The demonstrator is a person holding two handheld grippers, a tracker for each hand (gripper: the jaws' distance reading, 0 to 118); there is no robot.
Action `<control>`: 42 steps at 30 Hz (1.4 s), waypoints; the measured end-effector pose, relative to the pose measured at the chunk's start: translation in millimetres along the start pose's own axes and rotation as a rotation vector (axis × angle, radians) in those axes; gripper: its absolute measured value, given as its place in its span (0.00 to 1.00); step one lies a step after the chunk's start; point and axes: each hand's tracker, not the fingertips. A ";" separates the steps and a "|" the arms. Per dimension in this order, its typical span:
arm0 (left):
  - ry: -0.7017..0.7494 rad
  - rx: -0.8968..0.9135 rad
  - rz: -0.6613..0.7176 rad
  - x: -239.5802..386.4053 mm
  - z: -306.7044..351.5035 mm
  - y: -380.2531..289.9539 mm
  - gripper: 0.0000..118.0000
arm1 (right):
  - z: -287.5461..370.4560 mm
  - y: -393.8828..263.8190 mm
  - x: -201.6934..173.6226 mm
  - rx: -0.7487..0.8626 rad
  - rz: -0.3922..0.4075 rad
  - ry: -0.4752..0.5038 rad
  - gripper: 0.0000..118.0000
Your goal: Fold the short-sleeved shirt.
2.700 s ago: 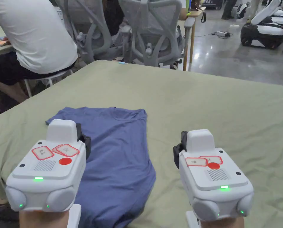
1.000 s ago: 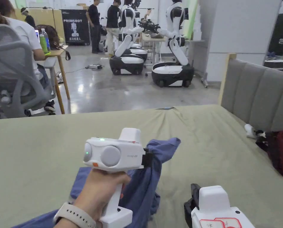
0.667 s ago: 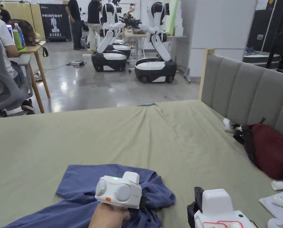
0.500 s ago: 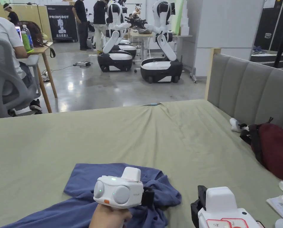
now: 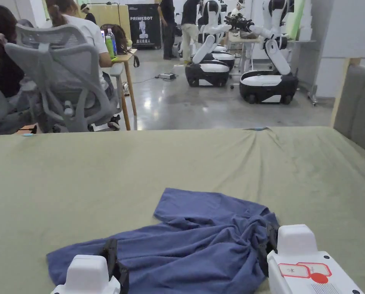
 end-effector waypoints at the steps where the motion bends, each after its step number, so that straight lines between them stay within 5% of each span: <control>1: -0.027 -0.006 0.001 -7.6 4.8 0.9 0.00 | 1.1 0.7 -5.5 0.003 0.005 0.007 0.00; 5: 0.041 -0.118 -0.073 -37.9 -2.9 10.3 0.00 | 4.0 3.8 -23.7 0.004 0.021 0.047 0.00; 10: -0.042 -0.506 0.151 -125.9 -109.7 11.4 0.00 | 4.1 -0.5 -33.8 -0.009 0.051 0.083 0.00; 12: -0.011 -0.626 0.111 -152.5 -159.4 11.8 0.00 | 2.4 -3.4 -36.3 -0.020 0.054 0.093 0.00; 17: -0.013 -0.854 0.268 -190.5 -242.5 11.2 0.00 | -11.5 -12.5 -35.8 -0.052 0.049 0.088 0.00; 18: 0.011 -0.869 0.254 -192.1 -254.3 9.8 0.15 | -14.6 -13.9 -34.8 -0.058 0.048 0.086 0.00; 20: 0.051 -0.912 0.224 -190.0 -272.7 3.6 0.82 | -22.2 -17.8 -31.3 -0.072 0.046 0.079 0.00; 21: 0.057 -0.943 0.241 -188.0 -278.6 -1.0 0.96 | -25.4 -19.1 -30.0 -0.078 0.047 0.075 0.00; 24: 0.044 -0.986 0.245 -177.9 -296.4 -15.1 0.71 | -34.8 -23.0 -24.2 -0.095 0.041 0.058 0.00; 31: 0.074 -1.077 0.049 -142.1 -307.2 -50.4 0.59 | -47.8 -31.4 -15.4 -0.128 0.044 0.040 0.00; 33: 0.034 -1.087 0.052 -151.4 -314.1 -44.3 0.39 | -50.1 -31.3 -10.2 -0.130 0.041 0.032 0.00; 35: 0.008 -1.065 0.073 -155.5 -308.4 -35.1 0.00 | -53.3 -29.0 -3.6 -0.137 0.031 0.027 0.00; 42: -0.062 -0.746 0.117 -146.4 -250.7 24.6 0.00 | -92.8 -40.1 62.1 -0.230 0.030 -0.018 0.00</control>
